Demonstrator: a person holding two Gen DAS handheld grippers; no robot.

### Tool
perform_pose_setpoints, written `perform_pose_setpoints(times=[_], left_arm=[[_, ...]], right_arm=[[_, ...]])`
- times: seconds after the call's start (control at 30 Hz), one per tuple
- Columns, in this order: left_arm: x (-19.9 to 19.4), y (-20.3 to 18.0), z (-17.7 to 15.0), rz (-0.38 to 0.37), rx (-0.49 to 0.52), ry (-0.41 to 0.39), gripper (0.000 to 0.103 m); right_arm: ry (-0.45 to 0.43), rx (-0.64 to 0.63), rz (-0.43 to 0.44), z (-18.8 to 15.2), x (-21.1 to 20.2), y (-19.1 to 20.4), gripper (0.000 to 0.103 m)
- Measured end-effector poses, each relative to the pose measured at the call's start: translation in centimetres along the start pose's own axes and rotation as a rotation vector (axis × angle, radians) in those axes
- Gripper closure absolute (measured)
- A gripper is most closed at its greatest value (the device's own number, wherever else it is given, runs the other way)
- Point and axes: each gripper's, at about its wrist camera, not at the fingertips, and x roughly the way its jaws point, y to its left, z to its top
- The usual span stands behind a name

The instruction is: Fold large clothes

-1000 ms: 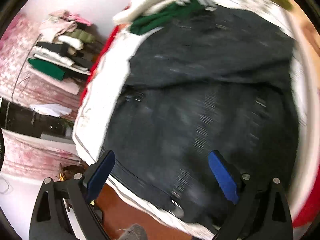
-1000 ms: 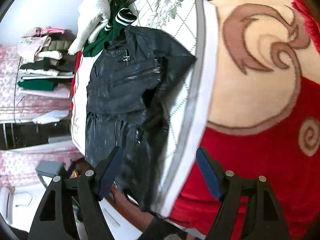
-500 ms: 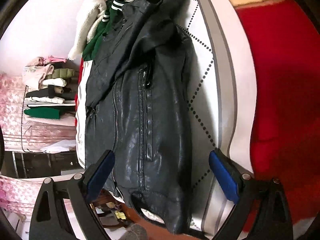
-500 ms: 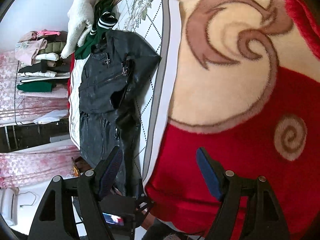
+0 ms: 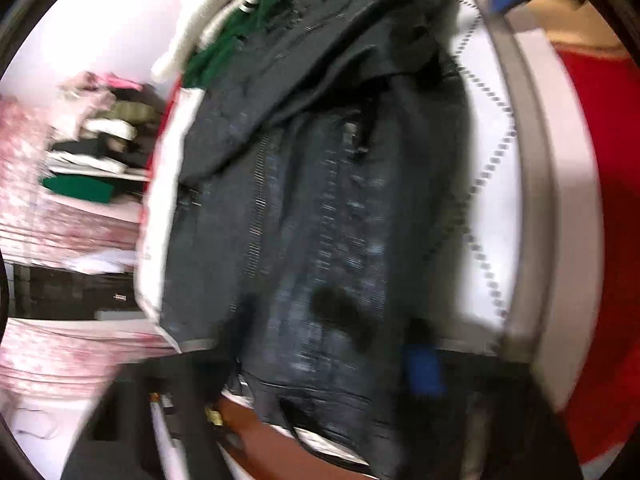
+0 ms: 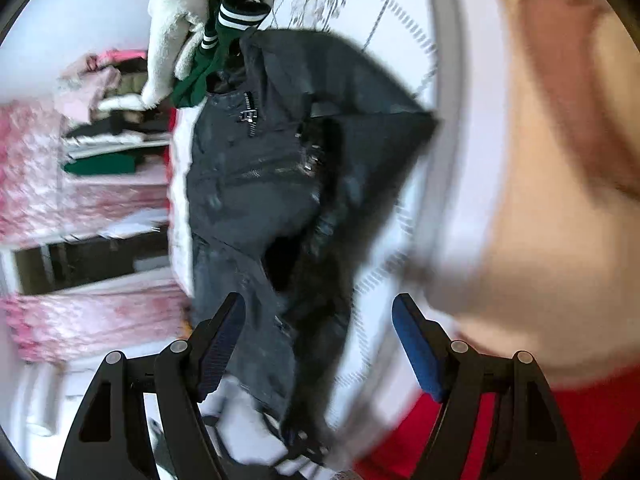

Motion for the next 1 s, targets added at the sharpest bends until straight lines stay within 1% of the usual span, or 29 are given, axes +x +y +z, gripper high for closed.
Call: perform_pose_setpoints(times=[0.03,0.07,0.13,0.17,0.23,0.3,0.33,0.37,0.43,0.47,0.5,0.57,0.63,0.67,0.7,0.77,0.83,0.87,0.93,0.97,1.0], left_arm=[[-0.3,0.0,-0.1,-0.031,-0.006,-0.003,0.085],[-0.7,0.0,-0.2,-0.041,-0.009,-0.013,0.094],[-1.6,0.4,-0.2,-0.052,-0.031,-0.043,0.099],[-2.1,0.8,-0.1,-0.059,-0.044,-0.052,0.100],[-2.6,1.9,0.1,-0.073,-0.069,-0.062,0.100],[-2.9,3.2,0.3,-0.086,-0.096,-0.074,0.100],[-3.2,3.9,0.4,-0.092,-0.109,-0.080,0.100],[-3.3,4.7,0.5,-0.101,-0.124,-0.089,0.100],[-3.4,6.3,0.6,-0.122,-0.150,-0.100,0.100],[-3.4,6.8,0.5,-0.132,-0.162,-0.104,0.100],[-3.5,7.8,0.4,-0.147,-0.176,-0.109,0.100],[-3.8,9.7,0.0,-0.177,-0.201,-0.124,0.100],[-4.1,11.8,-0.4,-0.206,-0.222,-0.142,0.100],[-4.3,12.9,-0.6,-0.221,-0.233,-0.151,0.100],[-4.3,14.3,-0.8,-0.241,-0.252,-0.158,0.100],[-3.8,17.3,-0.9,-0.283,-0.289,-0.161,0.100],[-2.7,20.2,-0.9,-0.331,-0.335,-0.149,0.099],[-2.1,21.6,-0.9,-0.350,-0.355,-0.144,0.099],[-0.2,24.5,-0.8,-0.394,-0.404,-0.122,0.099],[1.2,26.2,-0.8,-0.421,-0.438,-0.109,0.098],[2.4,27.1,-0.8,-0.431,-0.454,-0.098,0.098]], right_arm=[[0.005,0.030,0.031,0.6,1.1,-0.3,0.025],[0.007,0.058,0.058,1.0,2.0,-0.7,0.025],[0.005,0.111,0.108,1.7,3.4,-1.5,0.025],[-0.006,0.150,0.155,2.0,4.0,-2.0,0.025],[-0.032,0.205,0.208,2.4,4.6,-2.3,0.026],[-0.074,0.240,0.235,2.8,4.8,-2.0,0.051],[-0.073,0.247,0.212,2.9,5.1,-1.7,0.064],[-0.080,0.250,0.189,3.0,5.3,-1.3,0.074],[-0.110,0.233,0.116,2.8,5.0,0.3,0.080],[-0.118,0.225,0.102,2.6,4.8,1.1,0.082],[-0.130,0.212,0.079,2.4,4.3,2.7,0.083],[-0.145,0.195,0.060,2.4,3.5,5.7,0.084],[-0.157,0.150,0.026,2.4,2.8,9.2,0.084],[-0.163,0.111,-0.002,2.4,2.8,11.9,0.084],[-0.168,0.086,-0.021,2.5,2.9,13.8,0.084],[-0.172,0.026,-0.072,2.9,3.6,18.6,0.085],[-0.167,-0.019,-0.114,3.1,4.4,22.1,0.084],[-0.163,-0.046,-0.147,3.5,5.6,24.6,0.085],[-0.152,-0.087,-0.201,4.2,7.9,28.3,0.085],[-0.146,-0.101,-0.222,4.3,9.0,29.5,0.085],[-0.140,-0.113,-0.249,4.7,10.7,30.9,0.085]])
